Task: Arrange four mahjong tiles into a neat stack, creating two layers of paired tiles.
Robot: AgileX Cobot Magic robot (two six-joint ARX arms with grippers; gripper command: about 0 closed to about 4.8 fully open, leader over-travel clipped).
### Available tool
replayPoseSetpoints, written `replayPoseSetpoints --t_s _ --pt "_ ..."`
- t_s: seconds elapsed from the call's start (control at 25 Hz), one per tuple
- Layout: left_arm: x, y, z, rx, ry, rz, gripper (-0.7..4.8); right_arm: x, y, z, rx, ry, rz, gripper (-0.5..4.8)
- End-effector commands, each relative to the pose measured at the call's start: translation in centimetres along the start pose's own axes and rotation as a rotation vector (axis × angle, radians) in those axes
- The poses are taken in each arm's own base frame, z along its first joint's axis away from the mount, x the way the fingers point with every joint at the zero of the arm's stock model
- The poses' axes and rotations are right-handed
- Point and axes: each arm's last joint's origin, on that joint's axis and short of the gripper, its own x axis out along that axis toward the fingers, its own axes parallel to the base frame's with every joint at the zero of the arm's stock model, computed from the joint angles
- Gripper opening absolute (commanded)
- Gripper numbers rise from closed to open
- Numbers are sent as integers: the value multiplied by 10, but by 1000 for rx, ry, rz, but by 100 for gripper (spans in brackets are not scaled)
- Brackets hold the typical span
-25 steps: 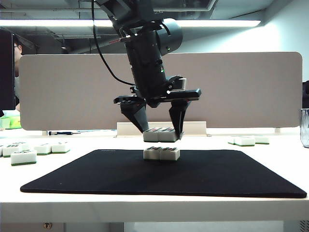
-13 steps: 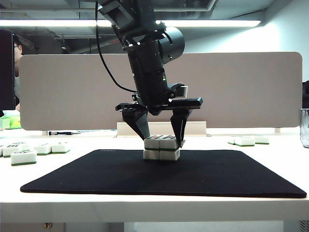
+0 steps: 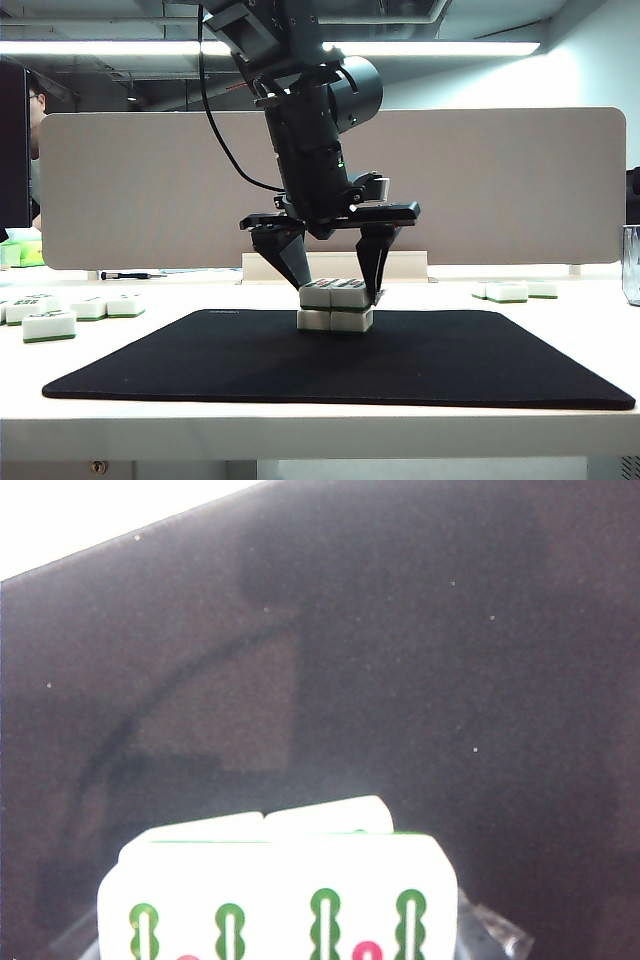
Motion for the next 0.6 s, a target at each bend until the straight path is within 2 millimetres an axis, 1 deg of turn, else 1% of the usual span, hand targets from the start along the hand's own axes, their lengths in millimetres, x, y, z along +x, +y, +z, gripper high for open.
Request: replayPoseSetpoints --t_s 0.04,0.12,0.6 --pt "-1 0 1 -11 -12 0 387 -2 1 -1 -17 -19 7 -1" --pt "-1 0 2 -27 -16 -1 405 -2 1 -1 -17 -19 7 -1" --pt "-2 0 2 -27 -19 -2 404 -2 1 -1 -17 -19 6 -1"
